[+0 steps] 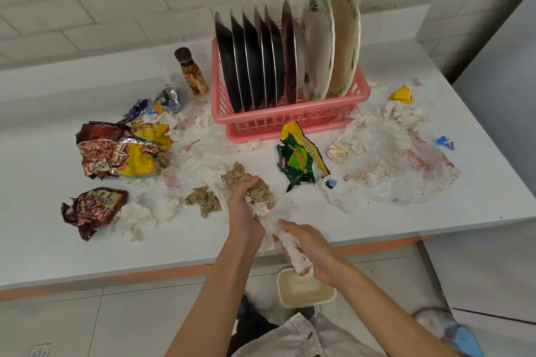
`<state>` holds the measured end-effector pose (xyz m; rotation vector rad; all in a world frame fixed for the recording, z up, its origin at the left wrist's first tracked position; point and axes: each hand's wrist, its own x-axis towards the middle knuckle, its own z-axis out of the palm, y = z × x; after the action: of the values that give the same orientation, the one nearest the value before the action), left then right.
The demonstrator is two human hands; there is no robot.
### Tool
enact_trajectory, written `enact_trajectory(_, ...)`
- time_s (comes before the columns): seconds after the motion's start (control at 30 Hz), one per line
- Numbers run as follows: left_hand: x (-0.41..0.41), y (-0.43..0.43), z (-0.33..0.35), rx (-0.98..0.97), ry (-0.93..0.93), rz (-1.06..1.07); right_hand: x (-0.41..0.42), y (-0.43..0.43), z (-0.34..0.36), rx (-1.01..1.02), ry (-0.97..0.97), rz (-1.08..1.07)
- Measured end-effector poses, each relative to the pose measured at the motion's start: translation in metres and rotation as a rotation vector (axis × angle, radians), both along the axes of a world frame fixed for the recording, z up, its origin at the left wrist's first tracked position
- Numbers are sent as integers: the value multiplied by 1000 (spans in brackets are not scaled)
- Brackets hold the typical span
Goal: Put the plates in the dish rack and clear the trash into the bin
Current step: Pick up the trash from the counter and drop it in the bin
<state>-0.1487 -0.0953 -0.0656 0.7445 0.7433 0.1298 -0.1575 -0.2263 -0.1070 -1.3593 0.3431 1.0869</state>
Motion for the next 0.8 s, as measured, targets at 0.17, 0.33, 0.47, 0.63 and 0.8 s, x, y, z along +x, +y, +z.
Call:
enact_trajectory(0.17,4,5,-10,129,-109,-138,0,1,2,73,76,-49)
enact_trajectory(0.33,-3,-1,-18,235,-129,-204,6,0,3,162,-147,25)
enact_trajectory(0.47,-9,-5,-28,421,-134,-287,9,-3,2,130,-267,41)
enact_trajectory(0.63,-17,-3,-36,581,-140,-450,20,-7,6,112,-330,-78)
enact_trajectory(0.8,-25,-5,-38,479,-64,-567,31,-13,8,29,-459,-42)
